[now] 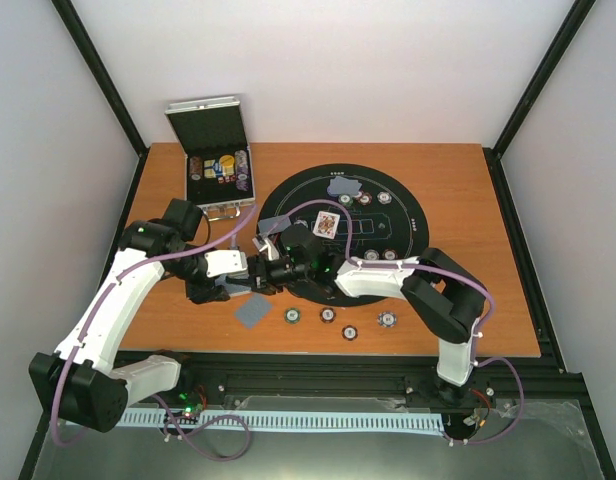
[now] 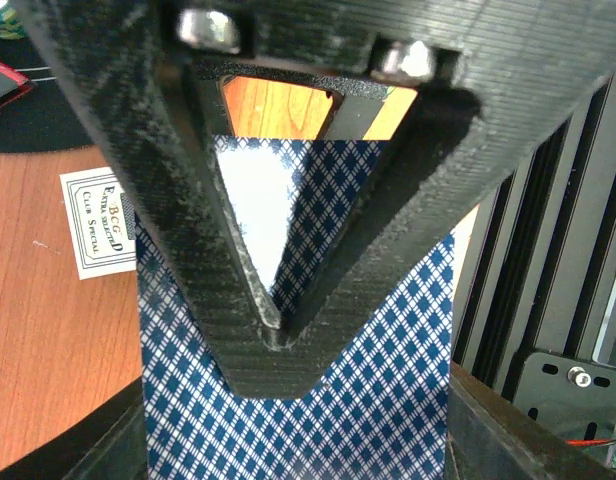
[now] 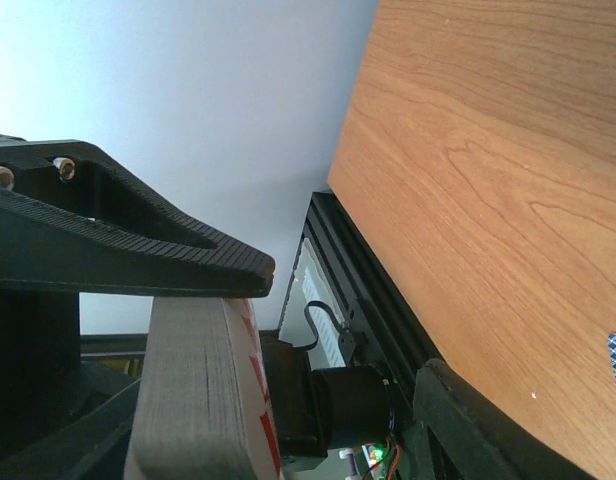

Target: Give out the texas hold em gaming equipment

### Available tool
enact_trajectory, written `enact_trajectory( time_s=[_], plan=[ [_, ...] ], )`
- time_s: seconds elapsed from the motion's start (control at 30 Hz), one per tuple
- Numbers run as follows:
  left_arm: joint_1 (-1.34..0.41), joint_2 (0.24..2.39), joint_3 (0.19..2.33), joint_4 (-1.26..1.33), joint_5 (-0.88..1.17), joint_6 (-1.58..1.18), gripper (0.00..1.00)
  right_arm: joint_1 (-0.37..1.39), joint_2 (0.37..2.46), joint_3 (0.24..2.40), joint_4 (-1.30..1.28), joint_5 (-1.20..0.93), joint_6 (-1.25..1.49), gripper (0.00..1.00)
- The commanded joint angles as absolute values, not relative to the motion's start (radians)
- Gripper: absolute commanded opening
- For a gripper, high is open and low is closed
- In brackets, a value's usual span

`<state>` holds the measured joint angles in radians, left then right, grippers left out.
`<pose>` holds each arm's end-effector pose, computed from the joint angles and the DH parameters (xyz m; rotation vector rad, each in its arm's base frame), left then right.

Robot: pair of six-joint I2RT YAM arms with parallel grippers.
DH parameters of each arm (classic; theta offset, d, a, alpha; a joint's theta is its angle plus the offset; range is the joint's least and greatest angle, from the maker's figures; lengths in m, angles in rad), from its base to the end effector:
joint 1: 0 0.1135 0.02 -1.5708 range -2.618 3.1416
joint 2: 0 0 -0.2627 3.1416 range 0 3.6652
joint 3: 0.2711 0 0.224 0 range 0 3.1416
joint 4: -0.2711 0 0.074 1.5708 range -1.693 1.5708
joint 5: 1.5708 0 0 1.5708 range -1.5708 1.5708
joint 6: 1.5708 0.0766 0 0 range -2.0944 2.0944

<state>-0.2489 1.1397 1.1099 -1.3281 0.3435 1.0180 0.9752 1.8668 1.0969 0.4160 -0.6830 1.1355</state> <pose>0.1474 -0.0641 0.2629 1.6979 2.2243 -0.3377 0.1948 0.3735 0.2114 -0.3983 2.4286 1.8665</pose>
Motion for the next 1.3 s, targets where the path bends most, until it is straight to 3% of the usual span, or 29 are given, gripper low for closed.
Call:
enact_trajectory(
  time_s=[0.0, 0.53, 0.73, 0.97, 1.27],
  plan=[
    [-0.249, 1.121, 1.146, -1.336, 0.367, 1.040, 0.01, 0.980, 1.877, 1.081, 0.458, -0.702, 1.161, 0.57],
    [-0.249, 1.127, 1.166, -1.342, 0.383, 1.039, 0.01, 0.917, 1.756, 0.994, 0.318, -0.690, 1.065, 0.53],
    [-0.249, 1.126, 1.162, -1.340, 0.383, 1.039, 0.01, 0.917, 1.735, 0.993, 0.321, -0.692, 1.072, 0.42],
    [-0.249, 1.127, 1.140, -1.327, 0.370, 1.040, 0.01, 0.917, 1.703, 1.017, 0.249, -0.674, 1.047, 0.14],
    [-0.249, 1.132, 1.135, -1.327, 0.364, 1.040, 0.01, 0.908, 1.666, 1.003, 0.198, -0.668, 1.011, 0.17]
  ],
)
